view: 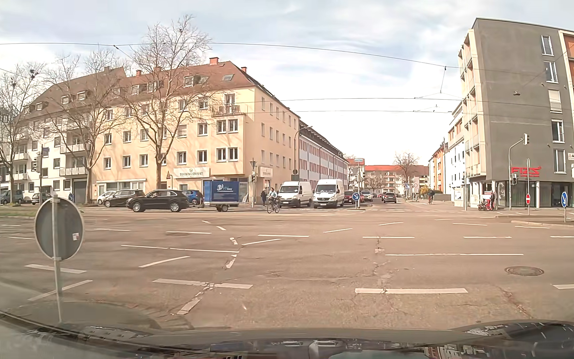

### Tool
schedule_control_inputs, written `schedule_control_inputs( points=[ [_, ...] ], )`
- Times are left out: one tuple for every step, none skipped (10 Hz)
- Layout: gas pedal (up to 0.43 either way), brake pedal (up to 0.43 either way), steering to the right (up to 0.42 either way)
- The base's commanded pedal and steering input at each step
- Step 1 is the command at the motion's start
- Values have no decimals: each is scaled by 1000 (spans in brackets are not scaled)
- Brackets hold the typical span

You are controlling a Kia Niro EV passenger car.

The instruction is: Follow the waypoints while adhering to traffic rules and regulations

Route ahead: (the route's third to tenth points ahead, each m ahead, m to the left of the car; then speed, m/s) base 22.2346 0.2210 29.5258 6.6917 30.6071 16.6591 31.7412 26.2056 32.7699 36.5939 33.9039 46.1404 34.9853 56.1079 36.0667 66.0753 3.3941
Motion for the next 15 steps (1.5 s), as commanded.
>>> schedule_control_inputs(
  points=[
    [0, 0, 34],
    [0, 0, 32],
    [0, 0, 30],
    [0, 0, 23],
    [0, 0, 16],
    [0, 0, 10],
    [0, 0, 5],
    [0, 0, 0],
    [0, 0, -5],
    [0, 0, -9],
    [0, 0, -12],
    [0, 0, -15],
    [0, 0, -15],
    [0, 0, -16],
    [0, 0, -18]
  ],
)
